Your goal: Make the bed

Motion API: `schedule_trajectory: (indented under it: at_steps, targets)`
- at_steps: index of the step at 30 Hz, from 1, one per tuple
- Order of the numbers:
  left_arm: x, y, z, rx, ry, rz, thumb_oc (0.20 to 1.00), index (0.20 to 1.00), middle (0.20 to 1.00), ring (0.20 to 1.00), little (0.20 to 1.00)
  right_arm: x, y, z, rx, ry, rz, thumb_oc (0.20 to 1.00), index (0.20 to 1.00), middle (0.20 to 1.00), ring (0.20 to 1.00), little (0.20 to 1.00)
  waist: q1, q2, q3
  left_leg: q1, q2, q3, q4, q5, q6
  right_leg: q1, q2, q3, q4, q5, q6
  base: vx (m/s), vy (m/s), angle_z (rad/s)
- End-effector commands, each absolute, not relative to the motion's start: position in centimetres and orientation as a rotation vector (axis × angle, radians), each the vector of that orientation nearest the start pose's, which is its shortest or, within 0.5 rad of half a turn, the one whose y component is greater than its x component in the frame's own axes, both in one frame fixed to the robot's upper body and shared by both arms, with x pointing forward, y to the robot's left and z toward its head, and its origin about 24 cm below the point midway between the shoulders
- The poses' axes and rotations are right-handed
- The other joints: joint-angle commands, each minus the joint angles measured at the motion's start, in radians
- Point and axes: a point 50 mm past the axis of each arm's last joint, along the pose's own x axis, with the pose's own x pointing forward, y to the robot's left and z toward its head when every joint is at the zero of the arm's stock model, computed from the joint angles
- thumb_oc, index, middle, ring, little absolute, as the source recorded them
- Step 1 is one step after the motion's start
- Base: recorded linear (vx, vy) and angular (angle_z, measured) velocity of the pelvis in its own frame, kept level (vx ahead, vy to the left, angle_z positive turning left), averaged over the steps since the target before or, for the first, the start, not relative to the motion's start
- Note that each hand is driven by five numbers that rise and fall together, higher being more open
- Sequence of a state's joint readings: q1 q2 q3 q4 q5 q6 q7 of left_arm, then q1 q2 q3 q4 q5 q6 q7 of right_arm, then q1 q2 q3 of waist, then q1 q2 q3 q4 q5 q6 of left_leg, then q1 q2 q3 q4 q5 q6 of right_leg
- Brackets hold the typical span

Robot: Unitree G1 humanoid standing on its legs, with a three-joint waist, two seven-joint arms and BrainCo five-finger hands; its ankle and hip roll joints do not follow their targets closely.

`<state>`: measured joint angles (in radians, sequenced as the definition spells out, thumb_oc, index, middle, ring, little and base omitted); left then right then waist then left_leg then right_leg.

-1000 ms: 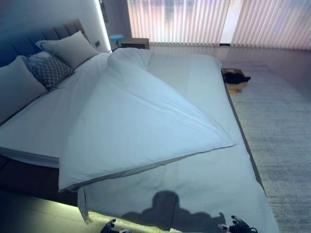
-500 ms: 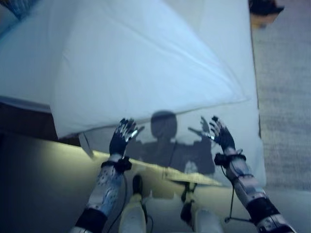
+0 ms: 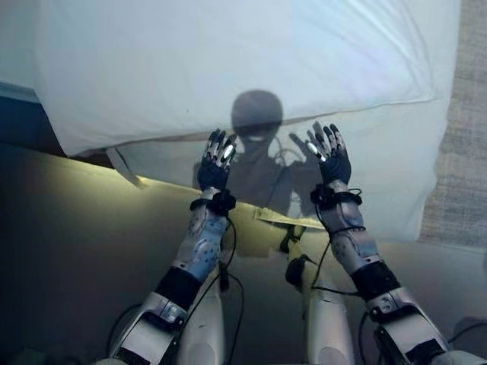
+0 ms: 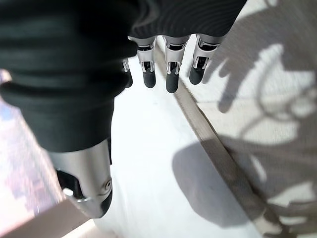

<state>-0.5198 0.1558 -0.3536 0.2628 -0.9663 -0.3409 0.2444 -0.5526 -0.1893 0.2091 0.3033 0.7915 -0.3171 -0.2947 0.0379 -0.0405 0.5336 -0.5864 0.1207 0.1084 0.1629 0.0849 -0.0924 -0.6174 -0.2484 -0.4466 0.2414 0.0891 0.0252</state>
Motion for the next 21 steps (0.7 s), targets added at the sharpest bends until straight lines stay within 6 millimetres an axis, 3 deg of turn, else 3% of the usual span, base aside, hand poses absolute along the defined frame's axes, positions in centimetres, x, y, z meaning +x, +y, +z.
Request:
schedule_trajectory:
  at_steps: [1, 7, 16, 21]
  targets:
    - [32.5, 8.9, 15.2, -0.802, -0.329, -0.170, 1.000, 1.000, 1.000, 1.000, 1.000, 34.0, -13.6, 16.6, 0.776, -0.434, -0.008, 1.000, 1.000, 1.000, 1.000, 1.000, 0.000, -0.019, -0.014, -0.044, 0.000, 0.010, 0.063, -0.068, -0.020, -0.018, -0.065, 0.016, 0.022, 0.011, 0.175, -0.01, -0.028, 0.05]
    - [32.8, 7.8, 16.0, -0.789, -0.325, -0.217, 1.000, 1.000, 1.000, 1.000, 1.000, 35.5, -12.7, 17.5, 1.103, -0.418, 0.064, 1.000, 1.000, 1.000, 1.000, 1.000, 0.011, -0.010, -0.014, -0.081, -0.005, 0.008, 0.068, -0.071, -0.016, -0.060, -0.076, 0.008, 0.036, 0.012, 0.176, 0.00, 0.000, 0.00]
    - [32.7, 6.8, 16.3, -0.805, -0.317, -0.277, 1.000, 1.000, 1.000, 1.000, 1.000, 37.3, -13.0, 17.5, 1.266, -0.384, 0.032, 1.000, 1.000, 1.000, 1.000, 1.000, 0.029, 0.006, -0.014, -0.107, -0.016, 0.002, 0.065, -0.070, -0.013, -0.092, -0.086, 0.004, 0.052, 0.008, 0.178, 0.00, -0.006, 0.02]
    - [32.6, 6.5, 16.6, -0.783, -0.330, -0.309, 1.000, 1.000, 1.000, 1.000, 1.000, 38.0, -13.4, 19.0, 1.250, -0.420, 0.076, 1.000, 1.000, 1.000, 1.000, 1.000, 0.040, 0.021, -0.014, -0.128, -0.022, 0.008, 0.062, -0.070, -0.008, -0.116, -0.092, -0.001, 0.062, 0.007, 0.181, 0.00, -0.002, 0.01]
